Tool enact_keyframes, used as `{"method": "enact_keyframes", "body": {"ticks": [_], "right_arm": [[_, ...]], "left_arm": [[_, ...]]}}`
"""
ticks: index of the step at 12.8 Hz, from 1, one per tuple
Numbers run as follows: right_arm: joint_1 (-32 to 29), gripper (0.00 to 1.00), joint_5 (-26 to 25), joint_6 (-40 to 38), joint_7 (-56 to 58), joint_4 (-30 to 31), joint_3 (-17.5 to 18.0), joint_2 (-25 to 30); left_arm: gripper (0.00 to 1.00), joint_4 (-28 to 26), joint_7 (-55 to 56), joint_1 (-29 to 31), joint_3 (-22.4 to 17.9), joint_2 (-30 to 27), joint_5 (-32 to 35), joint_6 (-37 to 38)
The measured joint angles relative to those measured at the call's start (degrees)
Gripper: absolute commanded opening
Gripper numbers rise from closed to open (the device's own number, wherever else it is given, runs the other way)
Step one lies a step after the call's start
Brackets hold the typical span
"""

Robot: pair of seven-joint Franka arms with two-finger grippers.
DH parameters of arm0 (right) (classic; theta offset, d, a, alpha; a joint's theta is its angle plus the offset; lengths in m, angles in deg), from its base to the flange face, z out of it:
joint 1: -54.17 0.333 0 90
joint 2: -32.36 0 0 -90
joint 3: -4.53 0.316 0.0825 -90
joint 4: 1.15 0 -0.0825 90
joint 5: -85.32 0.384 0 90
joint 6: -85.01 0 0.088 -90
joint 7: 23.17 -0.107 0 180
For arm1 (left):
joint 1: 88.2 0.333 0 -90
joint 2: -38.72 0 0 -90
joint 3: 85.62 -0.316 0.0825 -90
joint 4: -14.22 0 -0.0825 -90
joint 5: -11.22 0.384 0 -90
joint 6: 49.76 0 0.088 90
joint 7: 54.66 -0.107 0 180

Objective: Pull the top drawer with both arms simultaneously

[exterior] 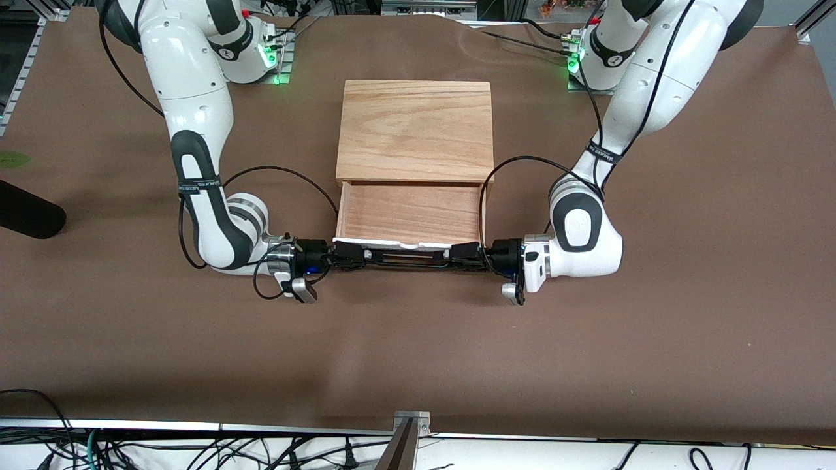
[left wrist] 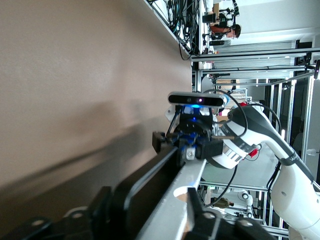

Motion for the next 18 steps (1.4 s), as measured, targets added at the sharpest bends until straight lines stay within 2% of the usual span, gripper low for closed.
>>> {"method": "enact_keyframes", "body": {"ticks": [6, 7, 10, 12, 16, 18], "right_arm": [[-1.9, 1.0, -0.6, 2.5, 0.0, -1.9, -1.0, -0.2], [-1.6, 1.0, -2.5, 3.7, 0.0, -2.3, -1.6, -0.2], [-1.3, 1.0, -10.2, 6.8, -0.3, -4.5, -4.2, 0.1], [-1.3, 1.0, -18.3, 7.9, -3.1, -7.3, -7.0, 0.2], [-1.3, 1.0, -39.7, 8.9, -16.6, -16.3, -13.1, 1.0], [-1.3, 1.0, -50.2, 9.0, -26.1, -19.7, -13.9, 1.9]], "left_arm": [[1.0, 0.0, -0.3, 0.1, 0.0, 0.0, 0.0, 0.0], [1.0, 0.1, -0.4, 0.2, 0.0, -0.2, 1.2, 0.0], [1.0, 0.8, -0.2, 1.5, -0.1, -1.8, 11.6, 0.0], [1.0, 1.4, -0.2, 2.8, -0.1, -2.9, 15.9, 0.1], [1.0, 4.0, 0.9, 5.1, -0.2, -5.1, 20.6, 0.9], [1.0, 4.5, 4.4, 7.3, -0.2, -7.4, 26.9, 3.9]]}}
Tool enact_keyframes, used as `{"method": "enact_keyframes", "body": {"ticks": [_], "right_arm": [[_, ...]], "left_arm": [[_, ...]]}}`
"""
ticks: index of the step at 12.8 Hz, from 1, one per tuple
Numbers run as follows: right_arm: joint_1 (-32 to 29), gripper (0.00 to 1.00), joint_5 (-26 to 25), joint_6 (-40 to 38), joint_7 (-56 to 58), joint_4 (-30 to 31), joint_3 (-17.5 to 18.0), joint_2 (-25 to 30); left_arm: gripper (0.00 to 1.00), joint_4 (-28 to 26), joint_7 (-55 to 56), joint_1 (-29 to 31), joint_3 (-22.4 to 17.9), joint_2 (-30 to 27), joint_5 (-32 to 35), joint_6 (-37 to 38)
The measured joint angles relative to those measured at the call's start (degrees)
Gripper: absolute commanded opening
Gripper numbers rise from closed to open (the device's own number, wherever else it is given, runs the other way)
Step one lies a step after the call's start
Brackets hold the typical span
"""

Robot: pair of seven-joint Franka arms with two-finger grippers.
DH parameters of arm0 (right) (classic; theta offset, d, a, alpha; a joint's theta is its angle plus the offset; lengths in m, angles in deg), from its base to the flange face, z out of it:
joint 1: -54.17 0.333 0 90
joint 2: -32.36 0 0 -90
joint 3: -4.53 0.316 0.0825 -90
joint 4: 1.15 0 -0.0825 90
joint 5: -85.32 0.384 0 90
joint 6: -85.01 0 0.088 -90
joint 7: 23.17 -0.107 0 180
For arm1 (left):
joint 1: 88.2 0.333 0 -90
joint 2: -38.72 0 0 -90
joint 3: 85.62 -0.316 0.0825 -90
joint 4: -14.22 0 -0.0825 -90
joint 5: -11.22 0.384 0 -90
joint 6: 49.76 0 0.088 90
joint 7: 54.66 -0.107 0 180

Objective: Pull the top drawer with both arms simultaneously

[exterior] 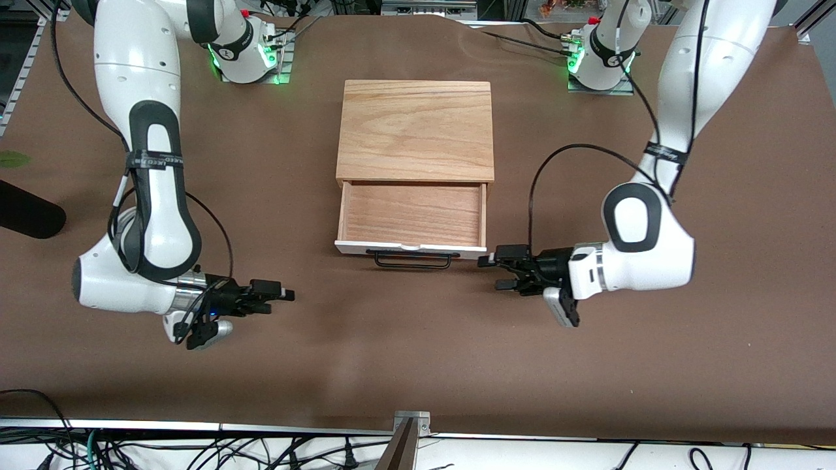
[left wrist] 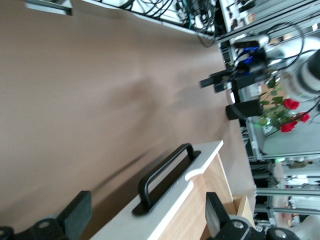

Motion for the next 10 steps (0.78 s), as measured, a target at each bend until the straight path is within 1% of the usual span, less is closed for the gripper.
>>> {"method": "enact_keyframes", "body": {"ticks": [3, 6, 8, 10], "right_arm": [[0.3, 1.0, -11.7, 0.1, -12.2, -2.9, -0.5, 1.7], [0.3, 1.0, -25.8, -0.2, -19.3, -3.6, -1.1, 4.8], [0.3, 1.0, -32.5, -4.9, -20.4, -3.7, -1.4, 8.7], [0.4, 1.0, -38.2, -10.6, -20.8, -3.6, -2.6, 11.9]], "left_arm": [[1.0, 0.2, 5.0, 3.8, 0.0, -4.2, 11.7, 5.4], [1.0, 0.2, 6.9, 6.8, 0.0, -7.6, 22.6, 10.7], [1.0, 0.2, 8.1, 7.4, 0.0, -10.0, 28.8, 13.6], [1.0, 0.3, 9.6, 7.4, 0.1, -12.7, 37.9, 14.9]]}}
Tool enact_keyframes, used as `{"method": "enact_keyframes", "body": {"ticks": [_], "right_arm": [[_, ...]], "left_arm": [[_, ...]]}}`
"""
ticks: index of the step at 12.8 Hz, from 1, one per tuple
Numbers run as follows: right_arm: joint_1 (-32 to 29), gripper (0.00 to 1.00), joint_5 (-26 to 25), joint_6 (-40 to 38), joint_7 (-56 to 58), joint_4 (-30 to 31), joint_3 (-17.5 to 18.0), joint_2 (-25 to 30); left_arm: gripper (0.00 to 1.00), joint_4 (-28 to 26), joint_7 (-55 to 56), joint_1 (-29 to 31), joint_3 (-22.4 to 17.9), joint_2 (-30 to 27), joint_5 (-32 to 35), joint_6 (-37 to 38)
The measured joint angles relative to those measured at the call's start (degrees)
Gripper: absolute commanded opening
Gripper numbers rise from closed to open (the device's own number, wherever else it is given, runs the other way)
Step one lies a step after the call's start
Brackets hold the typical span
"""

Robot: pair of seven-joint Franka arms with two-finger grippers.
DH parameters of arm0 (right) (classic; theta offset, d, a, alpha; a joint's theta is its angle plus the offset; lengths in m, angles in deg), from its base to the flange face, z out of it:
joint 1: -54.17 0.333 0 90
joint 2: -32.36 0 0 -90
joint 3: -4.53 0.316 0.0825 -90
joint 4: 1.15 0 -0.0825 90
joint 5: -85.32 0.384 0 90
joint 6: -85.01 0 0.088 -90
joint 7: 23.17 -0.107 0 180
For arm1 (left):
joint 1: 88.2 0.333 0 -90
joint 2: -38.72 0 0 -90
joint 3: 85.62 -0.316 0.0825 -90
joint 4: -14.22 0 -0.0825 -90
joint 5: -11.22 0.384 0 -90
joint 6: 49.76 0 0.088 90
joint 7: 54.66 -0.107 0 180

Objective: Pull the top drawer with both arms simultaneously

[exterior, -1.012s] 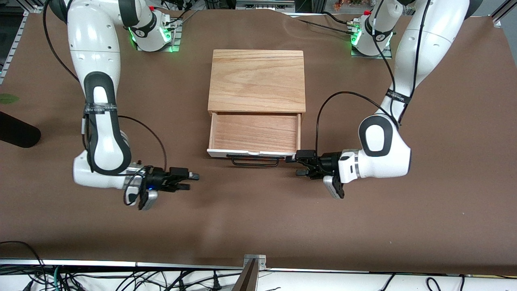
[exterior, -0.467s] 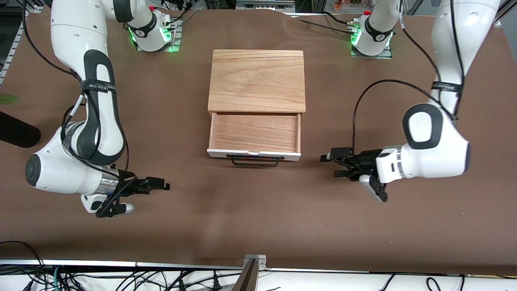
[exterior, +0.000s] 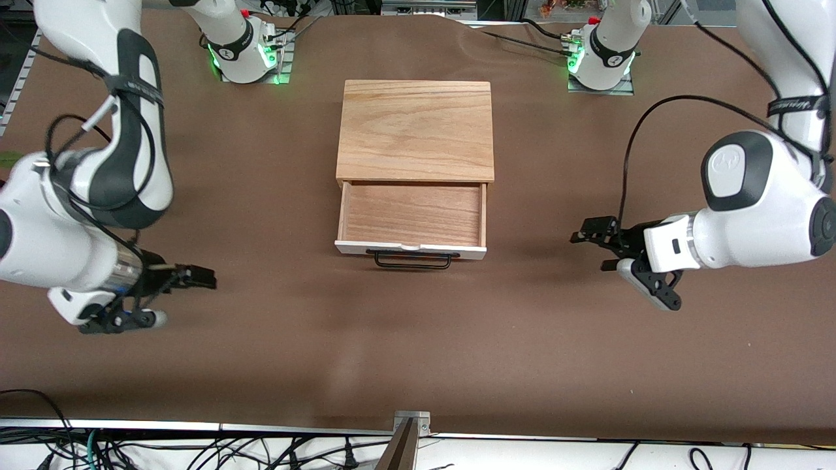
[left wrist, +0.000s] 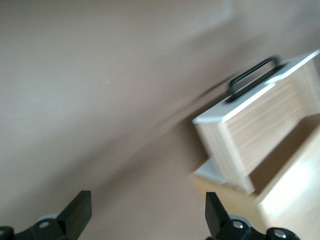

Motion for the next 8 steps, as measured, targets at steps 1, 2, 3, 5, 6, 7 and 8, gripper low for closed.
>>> {"method": "enact_keyframes", "body": {"ticks": [1, 2, 3, 5, 6, 7, 8], "right_arm": [[-0.2, 1.0, -2.5, -1.2, 0.0, 0.0, -0.4, 1.4], [-0.7, 1.0, -4.0, -1.8, 0.0, 0.1, -0.6, 2.8], [-2.0, 1.0, -4.7, -2.1, 0.0, 0.1, -0.6, 4.4], [-5.1, 1.0, -5.9, -3.0, 0.0, 1.2, -0.6, 8.8], [-6.9, 1.0, -6.3, -3.4, 0.0, 2.9, -0.4, 11.8], [-8.8, 1.0, -6.5, -3.8, 0.1, 5.2, 0.3, 15.1], [-11.1, 1.0, -7.2, -4.1, 0.1, 8.3, 2.3, 18.5]], "left_arm": [[1.0, 0.0, 0.8, 0.0, 0.0, -1.7, 3.6, 1.4], [1.0, 0.0, 1.6, 0.0, -0.1, -3.8, 6.3, 3.7], [1.0, 0.0, 2.3, 0.0, -0.4, -6.0, 8.9, 5.9], [1.0, -0.4, 4.3, 0.1, -1.4, -10.2, 14.9, 8.8], [1.0, -0.8, 5.5, 0.1, -1.6, -12.0, 17.2, 9.9], [1.0, -1.4, 6.7, 0.1, -1.7, -13.3, 18.7, 10.6], [1.0, -2.3, 7.5, 0.0, -1.9, -14.4, 19.4, 10.8]]}}
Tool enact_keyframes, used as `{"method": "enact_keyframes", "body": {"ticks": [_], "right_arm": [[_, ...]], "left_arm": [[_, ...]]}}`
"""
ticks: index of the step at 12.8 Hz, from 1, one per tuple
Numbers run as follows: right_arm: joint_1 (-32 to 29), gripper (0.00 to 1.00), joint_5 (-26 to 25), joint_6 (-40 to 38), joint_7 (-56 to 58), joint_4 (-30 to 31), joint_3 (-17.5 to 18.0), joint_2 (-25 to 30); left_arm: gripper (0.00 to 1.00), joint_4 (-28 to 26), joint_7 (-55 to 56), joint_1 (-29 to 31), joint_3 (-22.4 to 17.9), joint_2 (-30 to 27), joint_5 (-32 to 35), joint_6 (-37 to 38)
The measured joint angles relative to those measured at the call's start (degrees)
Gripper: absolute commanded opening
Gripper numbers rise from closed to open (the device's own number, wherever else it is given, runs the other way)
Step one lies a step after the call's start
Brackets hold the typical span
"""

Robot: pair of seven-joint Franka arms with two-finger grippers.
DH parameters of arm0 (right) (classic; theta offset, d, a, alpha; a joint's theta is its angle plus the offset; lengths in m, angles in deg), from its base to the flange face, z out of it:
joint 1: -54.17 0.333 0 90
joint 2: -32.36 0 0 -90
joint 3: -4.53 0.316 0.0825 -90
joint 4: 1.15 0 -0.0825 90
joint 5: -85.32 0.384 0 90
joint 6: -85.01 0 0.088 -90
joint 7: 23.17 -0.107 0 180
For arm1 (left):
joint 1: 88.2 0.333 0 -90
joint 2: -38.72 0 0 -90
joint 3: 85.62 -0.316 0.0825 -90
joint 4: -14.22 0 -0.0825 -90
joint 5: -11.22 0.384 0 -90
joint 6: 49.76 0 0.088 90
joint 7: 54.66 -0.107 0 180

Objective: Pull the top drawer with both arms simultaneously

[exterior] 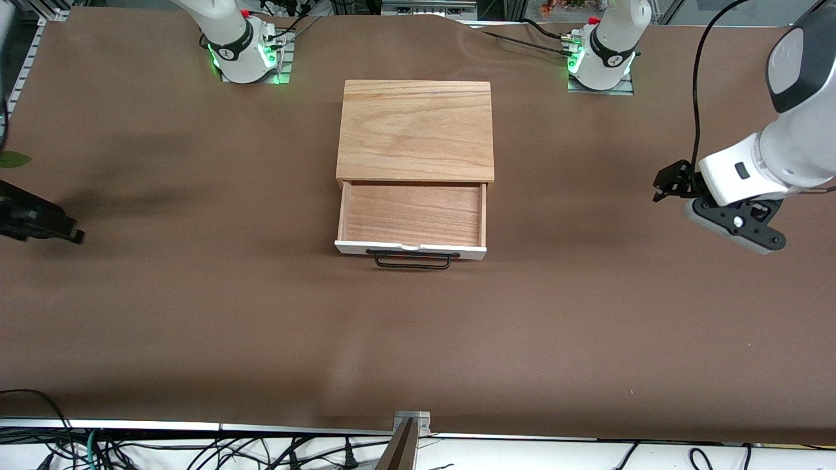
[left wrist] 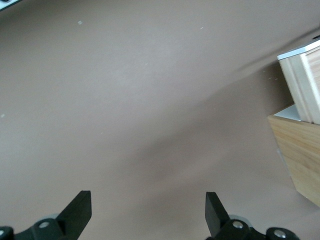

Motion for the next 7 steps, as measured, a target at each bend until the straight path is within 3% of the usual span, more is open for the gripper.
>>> {"method": "enact_keyframes", "body": {"ticks": [4, 7], "right_arm": [[-4.4, 1.0, -10.1, 0.5, -0.6, 9.3, 9.7, 8.0], [-6.9, 1.0, -11.5, 1.4, -1.0, 13.0, 12.4, 10.0]], "left_arm": [[1.0, -2.7, 2.2, -2.3, -5.0, -3.5, 0.0, -0.1], [1.0, -3.3, 9.3, -3.9, -6.1, -5.0, -0.1, 0.0]]}}
